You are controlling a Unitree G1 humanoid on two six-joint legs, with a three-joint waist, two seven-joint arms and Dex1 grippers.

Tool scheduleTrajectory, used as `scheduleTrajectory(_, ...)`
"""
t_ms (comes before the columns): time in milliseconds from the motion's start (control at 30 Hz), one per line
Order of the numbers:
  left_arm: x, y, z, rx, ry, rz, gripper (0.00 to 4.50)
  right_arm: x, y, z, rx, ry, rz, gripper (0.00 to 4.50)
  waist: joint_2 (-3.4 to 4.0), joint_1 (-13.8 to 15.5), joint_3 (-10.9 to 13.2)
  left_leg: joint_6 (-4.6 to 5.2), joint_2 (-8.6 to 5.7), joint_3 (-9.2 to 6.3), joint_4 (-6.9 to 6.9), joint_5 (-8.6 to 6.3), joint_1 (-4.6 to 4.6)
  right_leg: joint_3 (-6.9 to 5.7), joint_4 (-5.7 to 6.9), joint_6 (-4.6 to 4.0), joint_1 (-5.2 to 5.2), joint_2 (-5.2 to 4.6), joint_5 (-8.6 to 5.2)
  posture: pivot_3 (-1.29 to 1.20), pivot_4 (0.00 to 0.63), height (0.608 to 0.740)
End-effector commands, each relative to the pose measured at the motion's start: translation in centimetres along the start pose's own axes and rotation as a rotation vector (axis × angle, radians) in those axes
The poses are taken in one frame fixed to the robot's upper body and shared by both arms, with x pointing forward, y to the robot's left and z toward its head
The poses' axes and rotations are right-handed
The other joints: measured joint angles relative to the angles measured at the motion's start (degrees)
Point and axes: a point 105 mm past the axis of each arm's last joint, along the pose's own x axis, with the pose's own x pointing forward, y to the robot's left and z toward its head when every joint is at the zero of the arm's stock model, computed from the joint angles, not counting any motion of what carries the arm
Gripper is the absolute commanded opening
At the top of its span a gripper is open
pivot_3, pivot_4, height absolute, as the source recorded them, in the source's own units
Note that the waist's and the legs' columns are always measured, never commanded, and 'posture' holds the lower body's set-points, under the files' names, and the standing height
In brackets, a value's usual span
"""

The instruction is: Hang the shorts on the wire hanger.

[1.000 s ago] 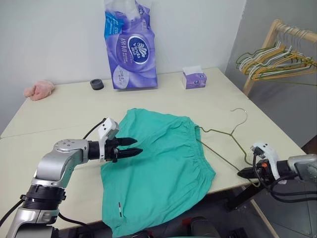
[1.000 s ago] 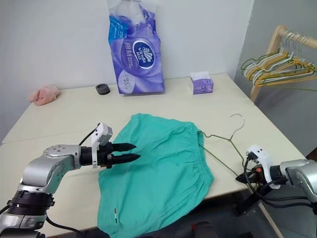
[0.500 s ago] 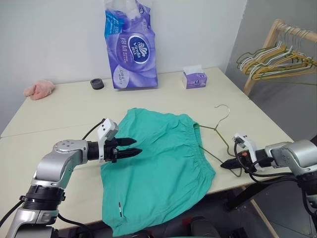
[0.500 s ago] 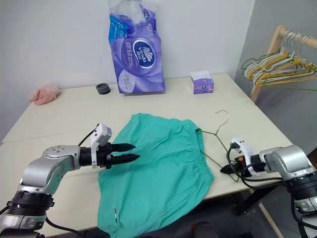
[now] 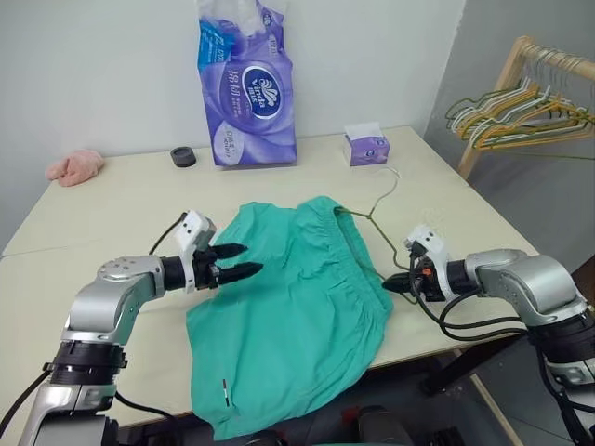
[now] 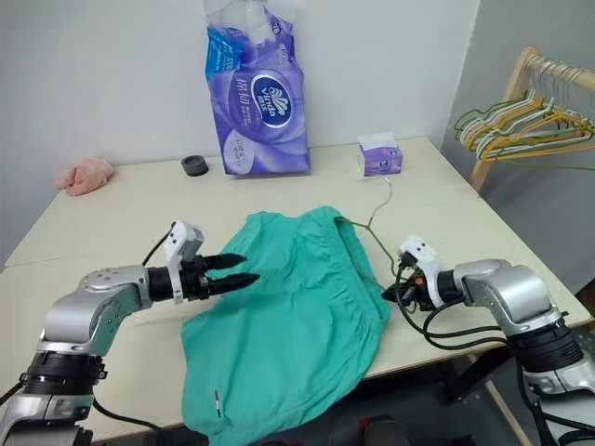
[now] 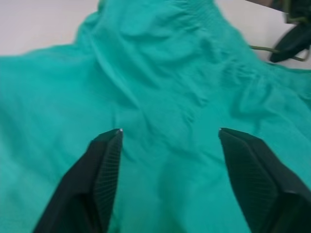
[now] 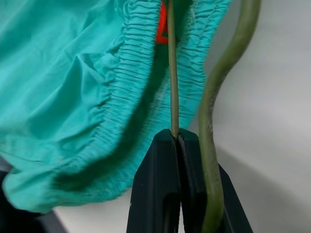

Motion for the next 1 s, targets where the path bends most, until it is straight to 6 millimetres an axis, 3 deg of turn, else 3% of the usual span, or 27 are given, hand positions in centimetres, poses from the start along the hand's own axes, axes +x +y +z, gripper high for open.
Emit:
scheduleTrajectory(33,-1.0,0.9,4.5,0.168,-0.077,0.011,4.47,0.0,0.3,1.9,-0.229,-0.027,-0.051,0.00,0.00,0.00,0.00,-0.01,-0.01,0.00,0.03,0.00,-0.01,0.00,0.00,0.00,0.00,0.00,0.00,-0.18,0.000,0.740)
scheduleTrajectory(200,-1.1,0.4,5.2,0.398,0.055,-0.107,4.47,0.0,0.1,2.0,-0.425,0.012,-0.070,0.00,0.01,-0.13,0.00,-0.22,-0.04,0.03,0.06,0.10,-0.02,0.02,-0.02,0.01,0.01,0.00,0.01,-0.17,0.000,0.740)
scheduleTrajectory(433,-0.7,0.3,4.0,0.602,0.214,-0.217,4.47,0.2,0.5,2.5,-0.556,0.015,-0.063,0.00,0.02,-0.15,0.01,-0.18,-0.02,0.04,0.05,0.09,-0.02,0.01,-0.01,0.01,0.01,0.02,0.00,-0.18,0.000,0.740)
scheduleTrajectory(567,1.5,-0.3,4.2,0.617,0.155,-0.242,4.47,0.2,2.4,2.9,-0.609,0.011,-0.006,0.00,0.01,0.02,0.01,-0.02,-0.03,-0.02,0.15,-0.01,-0.05,-0.02,0.00,0.02,0.03,0.01,0.01,-0.20,0.000,0.740)
scheduleTrajectory(733,2.2,-1.3,3.6,0.582,0.133,-0.294,4.47,0.2,2.9,2.9,-0.638,0.018,0.006,0.00,0.01,-0.37,0.01,-0.02,-0.03,-0.02,0.25,-0.02,-0.07,-0.01,0.02,0.04,0.04,0.01,0.02,-0.21,0.000,0.740)
scheduleTrajectory(867,2.3,-2.0,1.6,0.587,0.204,-0.358,4.47,0.2,3.0,3.2,-0.664,0.013,0.001,0.00,0.01,-0.87,0.01,-0.01,-0.03,-0.03,0.24,-0.02,-0.06,-0.01,0.04,0.04,0.03,0.02,0.02,-0.21,0.000,0.740)
scheduleTrajectory(1000,2.4,-2.4,1.1,0.570,0.219,-0.384,4.47,0.2,3.1,3.3,-0.673,0.011,0.004,0.00,0.01,-0.94,0.01,-0.01,-0.03,-0.05,0.25,-0.03,-0.08,-0.02,0.05,0.04,0.03,0.02,0.02,-0.21,0.000,0.740)
